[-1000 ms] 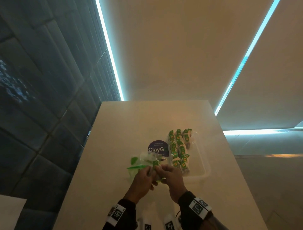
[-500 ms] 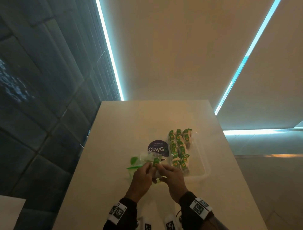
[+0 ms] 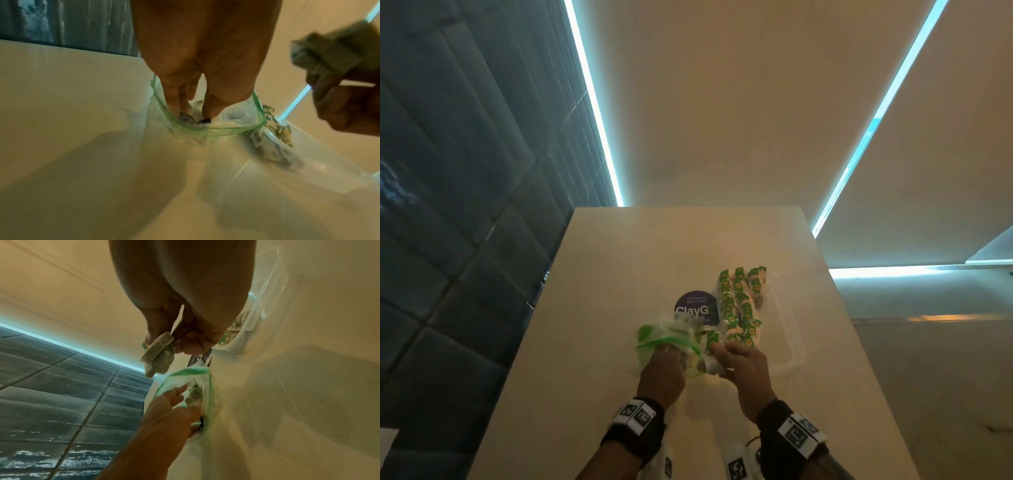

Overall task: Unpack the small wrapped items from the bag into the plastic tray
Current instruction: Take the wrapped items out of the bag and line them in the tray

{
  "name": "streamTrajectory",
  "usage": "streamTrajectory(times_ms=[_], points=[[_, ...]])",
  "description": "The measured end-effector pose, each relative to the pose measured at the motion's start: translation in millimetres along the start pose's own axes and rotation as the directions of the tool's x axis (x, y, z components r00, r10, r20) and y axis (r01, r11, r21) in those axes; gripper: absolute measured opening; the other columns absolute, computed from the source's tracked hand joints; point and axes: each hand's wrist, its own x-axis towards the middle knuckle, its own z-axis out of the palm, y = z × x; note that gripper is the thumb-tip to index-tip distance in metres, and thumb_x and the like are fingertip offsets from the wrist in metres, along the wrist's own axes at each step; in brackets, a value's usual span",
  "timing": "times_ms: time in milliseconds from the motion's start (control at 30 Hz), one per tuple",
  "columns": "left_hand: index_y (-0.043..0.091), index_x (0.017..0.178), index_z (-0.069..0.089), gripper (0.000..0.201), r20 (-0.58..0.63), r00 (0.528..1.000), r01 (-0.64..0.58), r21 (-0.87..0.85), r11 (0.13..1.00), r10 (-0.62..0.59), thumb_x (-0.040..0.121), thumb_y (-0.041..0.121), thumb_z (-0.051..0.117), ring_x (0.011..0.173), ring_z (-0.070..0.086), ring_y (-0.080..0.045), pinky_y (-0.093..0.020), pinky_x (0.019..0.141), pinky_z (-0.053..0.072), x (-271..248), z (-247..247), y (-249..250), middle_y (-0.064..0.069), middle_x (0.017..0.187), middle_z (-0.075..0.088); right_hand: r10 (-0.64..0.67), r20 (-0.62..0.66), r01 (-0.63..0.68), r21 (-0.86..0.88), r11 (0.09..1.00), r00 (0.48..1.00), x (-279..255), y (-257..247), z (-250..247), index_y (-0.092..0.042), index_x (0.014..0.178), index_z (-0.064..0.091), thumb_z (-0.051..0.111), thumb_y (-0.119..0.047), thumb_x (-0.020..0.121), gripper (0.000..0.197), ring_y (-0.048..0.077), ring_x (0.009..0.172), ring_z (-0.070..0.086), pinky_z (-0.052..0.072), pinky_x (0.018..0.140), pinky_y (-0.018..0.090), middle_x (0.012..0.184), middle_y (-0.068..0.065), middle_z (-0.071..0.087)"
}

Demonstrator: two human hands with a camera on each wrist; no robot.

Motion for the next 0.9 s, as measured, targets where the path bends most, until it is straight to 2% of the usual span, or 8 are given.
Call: streamTrajectory(times_ms=[100,233,367,467,533,633,700,900], points=[[0.017,0.119,0.063,0.037,0.108,0.991,0.085,-0.006,0.996,-0.084,0.097,0.036,0.040,0.122,0.054,-0.024,-0.031,0.100,0.043,9.1,4.9,-10.3,-0.007,0.131,0.058,-0.004,-0.030,0.003,-0.034,0.999,1.000,1.7,0.1,-2.1,0.002,0.090,0.074,0.071,-0.011,0.085,0.015,0.042,0.088,0.064,0.051,0.084,0.057,0.097,0.027,0.071],[0.017,0.122,0.066,0.052,0.173,0.984,0.037,0.049,0.998,-0.045,0.091,0.039,0.030,0.123,0.055,-0.027,-0.033,0.106,0.041,23.0,20.6,-27.1,-0.009,0.131,0.061,0.006,-0.042,-0.007,-0.013,1.000,0.999,4.8,-0.1,-8.0,0.002,0.089,0.075,0.073,-0.012,0.083,0.016,0.039,0.084,0.063,0.051,0.081,0.057,0.097,0.030,0.069],[0.016,0.110,0.071,0.029,0.119,0.982,0.143,0.015,0.990,-0.143,0.086,0.032,0.066,0.111,0.062,-0.024,-0.028,0.090,0.047,19.4,0.5,-13.3,-0.008,0.117,0.068,0.010,-0.039,-0.010,-0.010,1.000,0.999,6.1,0.7,-12.1,-0.001,0.089,0.076,0.076,-0.021,0.079,0.022,0.038,0.084,0.064,0.051,0.078,0.050,0.095,0.029,0.070],[0.015,0.082,0.074,0.016,0.115,0.979,0.183,-0.106,0.977,-0.171,0.076,0.029,0.068,0.078,0.068,-0.020,-0.029,0.070,0.056,19.1,-4.6,-13.9,-0.004,0.086,0.072,0.003,-0.042,-0.004,-0.016,1.000,0.999,7.4,1.7,-11.5,0.002,0.091,0.074,0.073,-0.016,0.083,0.020,0.035,0.082,0.063,0.049,0.074,0.044,0.095,0.028,0.069],[0.015,0.075,0.073,0.024,0.082,0.982,0.177,-0.109,0.978,-0.169,0.070,0.038,0.065,0.072,0.068,-0.021,-0.030,0.062,0.055,15.5,-8.1,-13.5,-0.002,0.079,0.071,-0.002,-0.042,0.001,-0.022,1.000,0.999,8.6,3.1,-10.1,0.002,0.091,0.074,0.071,-0.014,0.085,0.018,0.034,0.083,0.063,0.049,0.074,0.043,0.096,0.027,0.070],[0.011,0.078,0.068,0.020,-0.018,0.986,0.166,-0.103,0.981,-0.168,0.078,0.031,0.068,0.077,0.063,-0.023,-0.028,0.062,0.045,10.3,-11.0,-13.3,-0.005,0.085,0.068,-0.013,-0.038,0.012,-0.023,1.000,0.999,8.6,3.9,-6.1,0.001,0.091,0.074,0.071,-0.014,0.085,0.017,0.044,0.086,0.064,0.052,0.077,0.050,0.097,0.026,0.070],[0.008,0.079,0.066,0.015,-0.061,0.987,0.139,-0.170,0.975,-0.152,0.084,0.021,0.062,0.079,0.064,-0.025,-0.033,0.066,0.051,6.4,-10.5,-13.1,-0.009,0.086,0.069,-0.005,-0.026,0.005,-0.019,1.000,1.000,8.0,3.4,-3.7,0.001,0.093,0.073,0.071,-0.015,0.085,0.018,0.049,0.096,0.063,0.052,0.083,0.058,0.100,0.025,0.070],[0.023,0.080,0.057,0.011,-0.080,0.994,0.039,-0.356,0.934,-0.072,0.085,0.015,0.062,0.073,0.062,-0.020,-0.034,0.066,0.053,-11.6,-21.5,-10.3,0.003,0.080,0.063,0.049,0.179,-0.054,0.024,0.998,0.983,-1.7,-6.6,7.0,0.009,0.096,0.069,0.067,-0.009,0.086,0.021,0.037,0.084,0.069,0.053,0.087,0.055,0.092,0.020,0.072]])
